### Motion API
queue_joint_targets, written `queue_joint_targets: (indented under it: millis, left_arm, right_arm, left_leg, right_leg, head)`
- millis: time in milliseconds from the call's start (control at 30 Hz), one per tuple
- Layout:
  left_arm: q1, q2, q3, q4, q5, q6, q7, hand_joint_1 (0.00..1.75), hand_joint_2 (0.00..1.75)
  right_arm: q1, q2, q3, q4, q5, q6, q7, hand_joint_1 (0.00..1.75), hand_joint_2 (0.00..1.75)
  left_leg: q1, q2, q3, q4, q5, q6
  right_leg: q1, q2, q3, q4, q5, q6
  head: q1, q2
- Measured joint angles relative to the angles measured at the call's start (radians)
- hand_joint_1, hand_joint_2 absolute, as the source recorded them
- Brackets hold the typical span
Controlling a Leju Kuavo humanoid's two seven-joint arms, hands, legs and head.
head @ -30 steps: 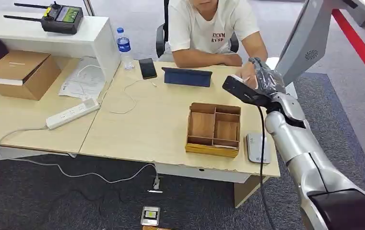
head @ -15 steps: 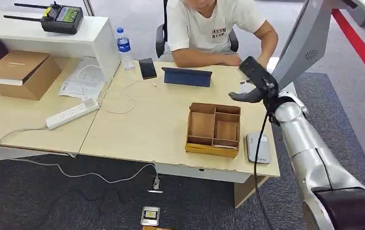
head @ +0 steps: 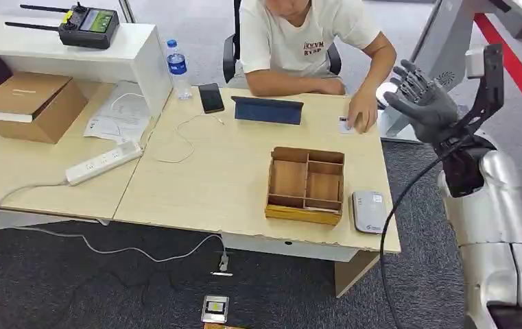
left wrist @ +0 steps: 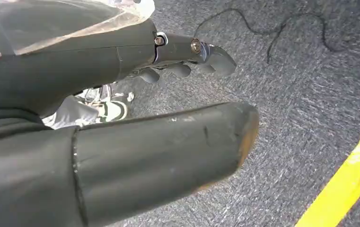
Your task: Pass the card to the sensor for recognition and then transmit it.
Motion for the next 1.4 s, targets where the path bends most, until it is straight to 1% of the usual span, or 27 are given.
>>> queue_joint_targets:
  millis: [133, 233, 267, 400, 467, 533, 633, 767, 900, 1033, 1300, 1400]
  left_arm:
    - [0.000, 0.002, 0.000, 0.000, 0.001, 0.005, 0.002, 0.00, 0.00]
    - [0.000, 0.002, 0.000, 0.000, 0.001, 0.006, 0.003, 0.00, 0.00]
    - [0.001, 0.002, 0.000, 0.000, 0.000, 0.007, 0.004, 0.00, 0.00]
    - [-0.002, 0.002, 0.000, 0.000, -0.008, 0.007, 0.008, 0.00, 0.00]
    - [-0.002, 0.002, 0.000, 0.000, -0.010, 0.006, 0.010, 0.00, 0.00]
    - [-0.003, 0.002, 0.000, 0.000, -0.014, 0.004, 0.011, 0.00, 0.00]
    - [-0.006, 0.000, -0.003, 0.000, -0.016, -0.003, 0.012, 0.00, 0.00]
    - [-0.012, -0.001, -0.009, -0.001, -0.020, -0.007, 0.014, 0.00, 0.00]
    - [-0.020, -0.001, -0.021, -0.001, -0.026, -0.013, 0.023, 0.00, 0.00]
    - [-0.027, -0.002, -0.027, -0.001, -0.032, -0.022, 0.030, 0.00, 0.00]
    - [-0.035, -0.002, -0.042, -0.001, -0.029, -0.026, 0.032, 0.00, 0.00]
    - [-0.036, -0.002, -0.047, -0.001, -0.026, -0.026, 0.032, 0.00, 0.00]
  right_arm:
    - [0.107, -0.027, 0.002, -0.121, 0.033, -0.022, 0.004, 0.00, 1.75]
    - [0.178, -0.040, 0.005, -0.204, 0.104, -0.028, 0.005, 0.00, 1.75]
    - [0.199, -0.047, 0.011, -0.246, 0.181, -0.027, 0.012, 0.00, 1.75]
    - [0.278, -0.054, 0.037, -0.349, 0.455, -0.015, 0.037, 0.00, 1.75]
    - [0.314, -0.053, 0.054, -0.387, 0.532, -0.014, 0.038, 0.00, 1.75]
    - [0.349, -0.053, 0.077, -0.422, 0.648, -0.020, 0.036, 0.00, 1.75]
    - [0.393, -0.050, 0.117, -0.452, 0.777, -0.032, 0.025, 0.00, 1.75]
    - [0.441, -0.041, 0.165, -0.472, 0.899, -0.046, 0.023, 0.00, 1.75]
    - [0.494, -0.021, 0.231, -0.477, 1.020, -0.109, 0.056, 0.00, 1.75]
    - [0.514, -0.003, 0.277, -0.470, 1.076, -0.163, 0.068, 0.00, 1.75]
    - [0.509, 0.015, 0.328, -0.448, 1.173, -0.180, 0.069, 0.00, 1.75]
    - [0.503, 0.016, 0.349, -0.437, 1.248, -0.204, 0.070, 0.00, 1.75]
  left_leg:
    - [0.000, 0.000, 0.000, 0.000, 0.000, 0.000]
    - [0.000, 0.000, 0.000, 0.000, 0.000, 0.000]
    - [0.000, 0.000, 0.000, 0.000, 0.000, 0.000]
    - [0.001, 0.000, -0.001, -0.001, 0.000, 0.000]
    - [0.001, 0.000, -0.001, -0.001, 0.000, 0.000]
    - [0.001, 0.000, -0.001, -0.001, 0.000, 0.000]
    - [0.001, 0.000, -0.001, -0.001, 0.000, 0.000]
    - [0.001, 0.000, -0.001, -0.001, 0.000, 0.000]
    - [0.001, 0.000, -0.001, -0.001, 0.000, 0.000]
    - [0.001, 0.000, -0.001, -0.001, 0.000, 0.000]
    - [0.001, 0.000, -0.001, -0.001, 0.000, -0.001]
    - [0.001, 0.000, -0.001, -0.001, 0.000, -0.001]
  right_leg:
    - [0.001, 0.000, 0.000, 0.000, 0.000, 0.000]
    - [0.001, 0.000, 0.000, 0.000, 0.000, 0.000]
    - [0.001, 0.000, 0.000, 0.000, 0.000, 0.000]
    - [0.002, 0.000, 0.000, 0.000, 0.000, 0.000]
    - [0.002, 0.000, 0.000, 0.000, 0.000, 0.000]
    - [0.002, 0.000, 0.000, 0.000, 0.000, -0.001]
    - [0.002, 0.000, 0.000, 0.000, 0.000, -0.001]
    - [0.002, 0.000, 0.000, 0.000, 0.000, -0.001]
    - [0.002, 0.000, 0.000, 0.000, 0.000, -0.001]
    - [0.002, 0.000, -0.001, 0.000, 0.000, -0.001]
    - [0.002, 0.000, -0.001, 0.000, 0.000, -0.001]
    - [0.002, 0.000, -0.001, 0.000, 0.000, -0.001]
  head:
    - [0.000, 0.000]
    - [0.000, 0.000]
    - [0.000, 0.000]
    - [0.000, 0.000]
    - [-0.001, 0.000]
    - [0.000, 0.000]
    - [0.000, 0.000]
    - [0.000, 0.000]
    - [0.000, 0.000]
    - [0.000, 0.000]
    - [0.000, 0.000]
    - [0.000, 0.000]
